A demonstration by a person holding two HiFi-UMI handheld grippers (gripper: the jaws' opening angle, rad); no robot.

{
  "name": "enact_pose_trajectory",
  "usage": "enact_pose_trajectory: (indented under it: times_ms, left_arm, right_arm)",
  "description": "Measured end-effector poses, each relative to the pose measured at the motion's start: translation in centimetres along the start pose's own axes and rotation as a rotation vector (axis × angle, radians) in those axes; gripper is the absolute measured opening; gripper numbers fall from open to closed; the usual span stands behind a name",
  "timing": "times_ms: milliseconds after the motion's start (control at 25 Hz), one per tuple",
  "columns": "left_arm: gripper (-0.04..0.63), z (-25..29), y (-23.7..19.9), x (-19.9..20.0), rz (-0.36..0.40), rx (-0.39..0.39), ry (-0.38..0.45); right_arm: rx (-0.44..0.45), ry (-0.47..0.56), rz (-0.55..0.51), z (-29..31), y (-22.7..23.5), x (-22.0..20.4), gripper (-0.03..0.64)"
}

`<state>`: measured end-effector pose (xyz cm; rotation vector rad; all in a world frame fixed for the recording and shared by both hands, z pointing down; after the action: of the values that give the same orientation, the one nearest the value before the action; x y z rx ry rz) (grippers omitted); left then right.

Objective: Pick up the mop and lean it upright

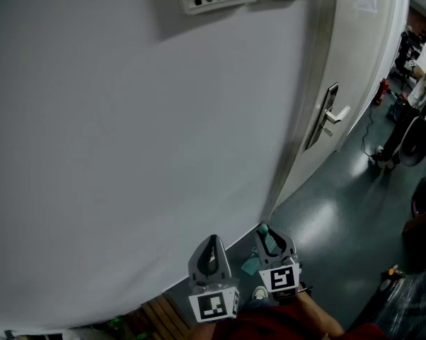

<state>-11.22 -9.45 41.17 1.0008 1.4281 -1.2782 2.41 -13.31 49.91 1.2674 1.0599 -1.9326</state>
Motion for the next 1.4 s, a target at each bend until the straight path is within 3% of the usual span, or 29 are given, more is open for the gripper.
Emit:
enact_pose_trajectory:
  times_ms: [640, 1200, 1400]
  left_arm:
    - [0.014, -0.5, 0.2, -0.3, 0.019, -0.007, -0.006]
    - [0.014, -0.8, 0.1, 0.3, 0.015, 0.001, 0.010]
    - [0.014, -0.8, 0.4, 1.1, -0.006, -0.006, 0.030]
  right_arm:
    - [-0.056, 0.015, 0.032, -2.5, 1.2, 0.5, 0.106]
    - [-0.128, 0.182, 0.052, -6.3, 3.5, 8.5, 0.106]
    - [-0.127, 0.198, 0.051, -6.5, 3.3, 9.4, 0.106]
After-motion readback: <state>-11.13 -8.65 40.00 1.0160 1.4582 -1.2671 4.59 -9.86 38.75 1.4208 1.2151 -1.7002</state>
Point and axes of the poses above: the fingertips, and each gripper's own axes: z forward along the fingers, y to its right, x out of its top, the point moved 4 cm from there along -z, backward along the fingers, and after that the axes turned 10 degrees about -z, right-handed, at the moved point
